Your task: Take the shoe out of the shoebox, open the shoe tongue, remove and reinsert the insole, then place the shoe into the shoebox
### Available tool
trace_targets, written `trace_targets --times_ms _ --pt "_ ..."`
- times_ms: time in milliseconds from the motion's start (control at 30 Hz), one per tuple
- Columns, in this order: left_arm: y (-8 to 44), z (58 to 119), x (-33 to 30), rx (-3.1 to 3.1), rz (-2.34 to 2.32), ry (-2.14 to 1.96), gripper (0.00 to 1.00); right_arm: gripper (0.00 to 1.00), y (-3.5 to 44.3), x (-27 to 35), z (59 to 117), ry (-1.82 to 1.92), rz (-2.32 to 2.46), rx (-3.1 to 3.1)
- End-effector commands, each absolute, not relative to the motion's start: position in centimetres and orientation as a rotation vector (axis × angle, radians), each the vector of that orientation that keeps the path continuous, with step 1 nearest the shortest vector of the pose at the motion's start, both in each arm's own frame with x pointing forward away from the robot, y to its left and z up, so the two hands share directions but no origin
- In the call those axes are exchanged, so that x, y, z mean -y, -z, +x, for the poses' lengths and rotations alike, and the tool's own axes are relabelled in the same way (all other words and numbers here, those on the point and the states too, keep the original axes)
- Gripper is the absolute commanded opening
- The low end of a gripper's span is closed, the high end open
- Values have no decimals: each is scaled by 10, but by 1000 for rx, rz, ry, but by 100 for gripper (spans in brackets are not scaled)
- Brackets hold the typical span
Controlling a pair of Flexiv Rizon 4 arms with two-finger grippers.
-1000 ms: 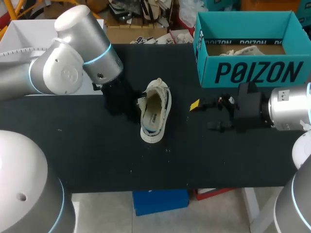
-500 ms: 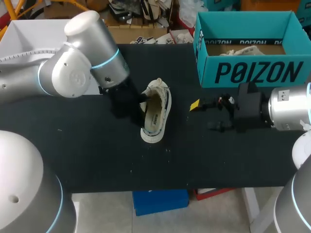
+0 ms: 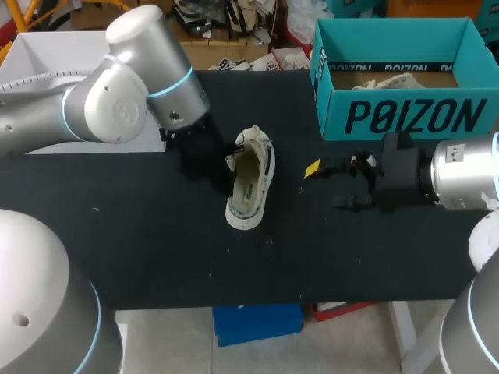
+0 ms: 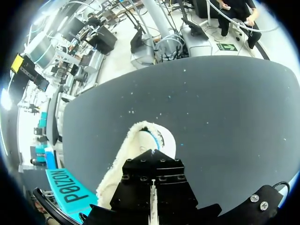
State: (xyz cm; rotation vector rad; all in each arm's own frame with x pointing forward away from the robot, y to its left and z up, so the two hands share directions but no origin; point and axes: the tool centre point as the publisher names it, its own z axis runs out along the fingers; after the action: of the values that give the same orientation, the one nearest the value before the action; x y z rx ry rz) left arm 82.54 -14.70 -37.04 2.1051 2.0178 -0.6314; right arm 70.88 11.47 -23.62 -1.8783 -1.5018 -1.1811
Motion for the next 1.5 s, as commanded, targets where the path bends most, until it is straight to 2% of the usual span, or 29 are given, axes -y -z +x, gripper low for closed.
trace_targets --times_ms 33,1133,1333,1500 --pt "373 823 153 -2017 2114 576 0 100 236 -115 709 1178 -1881 1503" --pt "436 828 173 -2063 2230 368 0 100 236 -115 709 1178 -1881 1503" --pt "431 825 171 -2080 2203 416 0 100 236 -115 709 1178 -1881 1503" --pt "406 822 164 -2102 2133 520 0 100 236 -115 709 1178 -1881 1503"
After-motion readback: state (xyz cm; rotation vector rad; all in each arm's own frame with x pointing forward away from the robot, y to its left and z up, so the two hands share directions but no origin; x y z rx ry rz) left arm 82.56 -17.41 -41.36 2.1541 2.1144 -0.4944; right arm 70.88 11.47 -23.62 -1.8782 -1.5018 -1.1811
